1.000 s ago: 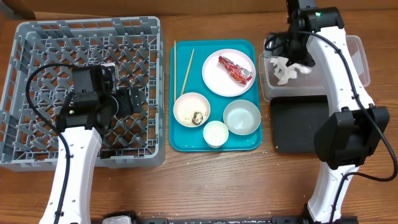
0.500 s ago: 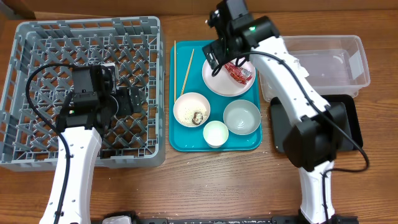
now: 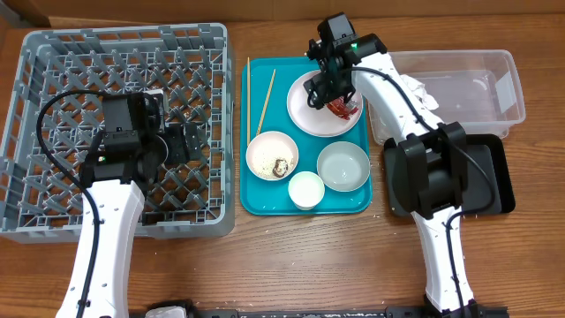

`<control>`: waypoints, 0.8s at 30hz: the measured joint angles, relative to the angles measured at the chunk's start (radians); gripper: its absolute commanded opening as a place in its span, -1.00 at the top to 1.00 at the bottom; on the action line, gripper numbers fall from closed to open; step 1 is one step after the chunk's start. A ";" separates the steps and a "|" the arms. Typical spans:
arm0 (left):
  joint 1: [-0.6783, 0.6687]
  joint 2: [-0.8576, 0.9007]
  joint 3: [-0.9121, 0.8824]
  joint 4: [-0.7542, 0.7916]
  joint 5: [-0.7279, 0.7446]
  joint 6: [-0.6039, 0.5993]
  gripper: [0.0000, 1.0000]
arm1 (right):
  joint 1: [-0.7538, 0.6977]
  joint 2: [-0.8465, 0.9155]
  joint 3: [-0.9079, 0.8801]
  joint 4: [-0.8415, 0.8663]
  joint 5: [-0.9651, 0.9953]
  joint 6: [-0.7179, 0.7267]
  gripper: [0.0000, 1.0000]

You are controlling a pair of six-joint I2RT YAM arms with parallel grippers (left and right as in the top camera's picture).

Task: Sort waste into correct bins and load items into the dishwasher
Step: 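Grasp the red wrapper on the plate with the right gripper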

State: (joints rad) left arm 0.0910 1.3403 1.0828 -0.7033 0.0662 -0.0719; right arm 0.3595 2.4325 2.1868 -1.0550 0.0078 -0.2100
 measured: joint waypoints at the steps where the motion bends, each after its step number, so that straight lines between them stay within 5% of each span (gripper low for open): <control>1: 0.000 0.000 0.000 0.000 0.000 0.000 -1.00 | 0.000 0.005 -0.001 0.000 -0.012 0.000 -0.48; 11: 0.000 0.000 0.000 0.000 0.000 0.000 -1.00 | -0.004 0.024 -0.051 0.042 -0.077 -0.003 -0.40; 12: 0.000 0.000 0.000 0.000 0.000 0.000 -1.00 | -0.004 0.024 -0.063 0.060 -0.079 -0.004 -0.28; 13: 0.000 0.000 0.000 0.000 0.000 0.000 -1.00 | -0.004 0.024 -0.076 0.075 -0.081 -0.002 0.02; 14: 0.000 0.000 0.000 0.000 0.000 0.000 -0.99 | -0.004 0.024 -0.090 0.088 -0.082 0.004 0.52; 16: 0.000 0.000 0.000 0.000 0.000 0.000 -1.00 | -0.005 0.023 -0.109 0.103 -0.077 0.007 0.92; 24: 0.000 0.000 0.000 0.000 0.000 0.000 -1.00 | -0.006 0.021 -0.058 -0.039 -0.082 0.132 0.92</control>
State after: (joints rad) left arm 0.0910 1.3403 1.0828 -0.7033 0.0658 -0.0719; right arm 0.3531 2.4535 2.1284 -1.0935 -0.0746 -0.0776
